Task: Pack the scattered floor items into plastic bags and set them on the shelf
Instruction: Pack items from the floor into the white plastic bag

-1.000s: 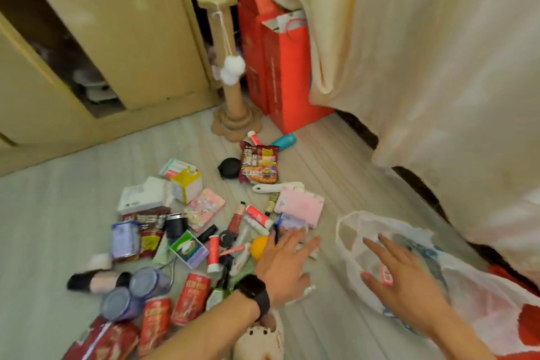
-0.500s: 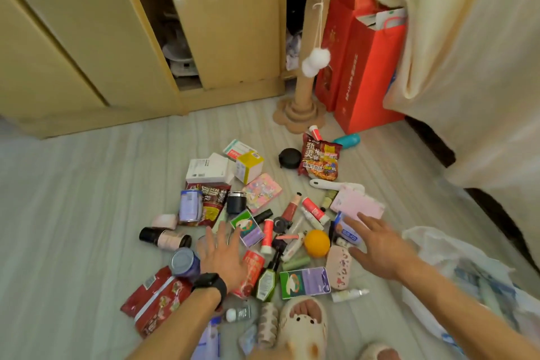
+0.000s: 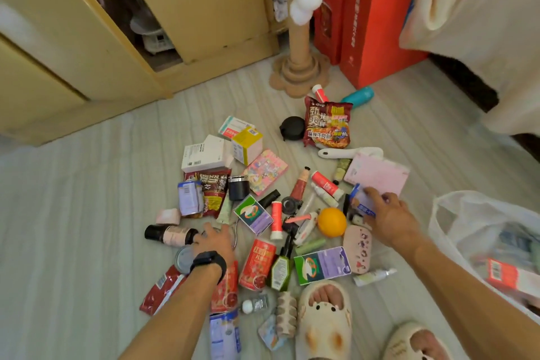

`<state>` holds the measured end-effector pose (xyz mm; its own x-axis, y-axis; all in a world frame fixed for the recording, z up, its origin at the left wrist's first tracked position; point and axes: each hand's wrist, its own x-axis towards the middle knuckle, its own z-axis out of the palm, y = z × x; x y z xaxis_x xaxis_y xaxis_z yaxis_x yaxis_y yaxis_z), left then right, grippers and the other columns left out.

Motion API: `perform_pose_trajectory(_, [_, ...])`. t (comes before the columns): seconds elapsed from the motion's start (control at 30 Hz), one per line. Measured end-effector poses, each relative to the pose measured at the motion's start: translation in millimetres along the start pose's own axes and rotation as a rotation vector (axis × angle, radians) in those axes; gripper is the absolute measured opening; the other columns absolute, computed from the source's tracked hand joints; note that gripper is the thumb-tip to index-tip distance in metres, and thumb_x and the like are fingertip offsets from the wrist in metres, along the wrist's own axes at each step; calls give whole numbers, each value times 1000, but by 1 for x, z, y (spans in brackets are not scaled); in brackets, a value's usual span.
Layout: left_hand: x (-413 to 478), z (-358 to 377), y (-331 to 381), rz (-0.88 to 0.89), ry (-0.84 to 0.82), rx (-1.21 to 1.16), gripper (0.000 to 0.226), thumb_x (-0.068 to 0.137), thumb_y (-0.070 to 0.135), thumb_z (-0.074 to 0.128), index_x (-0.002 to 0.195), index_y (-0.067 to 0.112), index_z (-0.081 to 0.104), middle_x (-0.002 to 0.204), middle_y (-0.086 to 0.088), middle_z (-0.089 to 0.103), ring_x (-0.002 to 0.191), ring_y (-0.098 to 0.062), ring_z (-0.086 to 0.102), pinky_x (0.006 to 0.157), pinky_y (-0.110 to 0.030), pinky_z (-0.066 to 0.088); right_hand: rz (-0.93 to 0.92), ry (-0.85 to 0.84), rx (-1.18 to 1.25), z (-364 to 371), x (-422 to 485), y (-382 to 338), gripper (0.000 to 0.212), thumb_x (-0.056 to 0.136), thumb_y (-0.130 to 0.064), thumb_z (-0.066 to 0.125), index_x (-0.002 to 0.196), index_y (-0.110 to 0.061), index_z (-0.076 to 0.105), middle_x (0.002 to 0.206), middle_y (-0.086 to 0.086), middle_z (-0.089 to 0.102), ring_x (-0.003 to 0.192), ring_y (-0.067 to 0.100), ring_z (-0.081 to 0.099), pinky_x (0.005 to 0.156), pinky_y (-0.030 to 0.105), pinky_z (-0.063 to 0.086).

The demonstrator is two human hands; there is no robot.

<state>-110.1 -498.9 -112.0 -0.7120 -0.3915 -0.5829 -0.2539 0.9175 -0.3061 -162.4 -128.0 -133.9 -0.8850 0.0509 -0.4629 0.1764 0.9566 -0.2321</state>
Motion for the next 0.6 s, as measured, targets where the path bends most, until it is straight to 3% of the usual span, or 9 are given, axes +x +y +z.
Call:
perform_pose_trajectory(0.07, [2,-4,-8,76,12,7,46,92,34,51,135,29,40,134,-13,39,116,-40,48,94,-45,46,2,-15,47,5,-3,3,70,89,-42,63,146,-31,25,132,14,48,112,37,50,90,43,49])
perform_pose_trajectory(0.17, [1,-25,-14,127,-5,-194,47,87,43,56,129,25,47,125,-11,55,108,-31,57,92,-38,50,50,-7,121,12,-12,3,71,90,-41,61,146,-19,24,128,21,50,109,38,52,89,41,45])
perform_pose_trajectory(0.27, [-13,-56,-16,97,-46,-604,45,85,37,70,123,19,53,102,-1,63,90,-19,61,82,-29,52,150,22,409,6,-33,4,65,90,-38,63,141,-12,31,125,26,46,107,43,55,87,40,44])
perform_pose_trajectory(0.33, [-28,-79,-11,87,-96,-954,38,84,29,75,116,16,57,88,-1,63,73,-14,58,60,-23,52,157,78,550,-1,-53,9,63,88,-38,66,138,-13,38,122,23,50,107,41,56,88,39,46])
perform_pose_trajectory(0.43, [-60,-109,12,110,-163,-1352,21,87,20,72,105,12,66,94,-12,67,70,-16,59,48,-19,47,128,200,717,-14,-90,19,58,81,-42,72,127,-15,48,108,13,62,100,30,61,83,44,53])
perform_pose_trajectory(0.5, [-82,-122,34,173,-278,-1521,12,90,21,67,100,14,68,87,-11,63,63,-14,57,49,-19,47,123,238,888,-27,-119,23,53,84,-34,74,127,-15,49,109,8,64,92,23,65,76,45,57])
perform_pose_trajectory(0.6, [-108,-134,74,335,-458,-1566,28,87,25,69,112,14,66,95,-11,66,78,-20,63,69,-30,55,106,250,1099,-51,-160,25,41,90,-22,68,127,-20,49,106,-2,62,86,21,68,62,26,58])
